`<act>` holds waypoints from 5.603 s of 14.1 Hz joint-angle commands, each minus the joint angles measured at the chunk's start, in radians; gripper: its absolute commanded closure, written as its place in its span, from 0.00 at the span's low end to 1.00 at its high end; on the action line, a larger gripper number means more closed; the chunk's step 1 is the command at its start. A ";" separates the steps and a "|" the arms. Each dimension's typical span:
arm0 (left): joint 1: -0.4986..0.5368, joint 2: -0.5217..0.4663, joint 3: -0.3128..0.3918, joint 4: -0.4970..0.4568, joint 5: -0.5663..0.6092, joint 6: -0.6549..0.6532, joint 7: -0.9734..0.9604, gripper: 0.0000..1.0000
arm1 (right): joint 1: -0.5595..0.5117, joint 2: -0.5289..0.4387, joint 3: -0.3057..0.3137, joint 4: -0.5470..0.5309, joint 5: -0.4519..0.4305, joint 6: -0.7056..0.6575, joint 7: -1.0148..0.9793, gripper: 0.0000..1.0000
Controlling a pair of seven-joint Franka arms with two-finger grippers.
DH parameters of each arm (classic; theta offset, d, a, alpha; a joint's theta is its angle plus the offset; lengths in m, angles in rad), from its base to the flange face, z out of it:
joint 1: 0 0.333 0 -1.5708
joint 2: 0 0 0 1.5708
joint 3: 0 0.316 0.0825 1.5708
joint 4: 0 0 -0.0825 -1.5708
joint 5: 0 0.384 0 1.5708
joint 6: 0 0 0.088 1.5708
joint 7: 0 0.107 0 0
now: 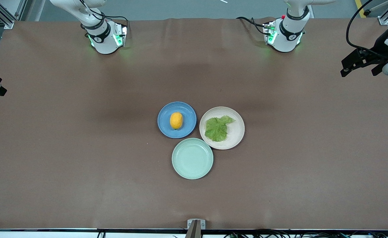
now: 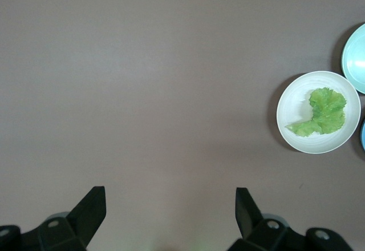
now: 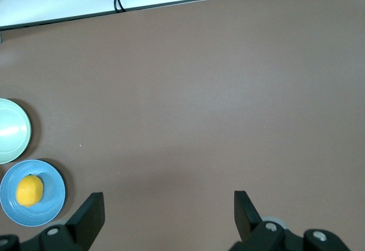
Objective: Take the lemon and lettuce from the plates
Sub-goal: 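Reach the left gripper to the lettuce while the right gripper reaches the lemon, then grasp the lettuce with the left gripper while the right gripper grasps the lemon, then carry the lettuce off the plate with the left gripper and set it down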
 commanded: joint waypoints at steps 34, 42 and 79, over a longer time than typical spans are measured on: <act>-0.396 0.837 -0.197 0.028 0.141 0.673 -1.592 0.49 | 0.694 0.535 0.026 -0.264 0.119 0.652 0.626 0.00; -0.390 0.857 -0.195 0.036 0.140 0.674 -1.632 0.70 | 0.763 0.592 0.028 -0.339 0.119 0.775 0.623 0.00; 0.222 0.502 -0.235 0.237 0.166 0.227 -0.501 0.00 | 0.012 0.352 -0.015 -0.696 0.035 0.795 -0.268 0.72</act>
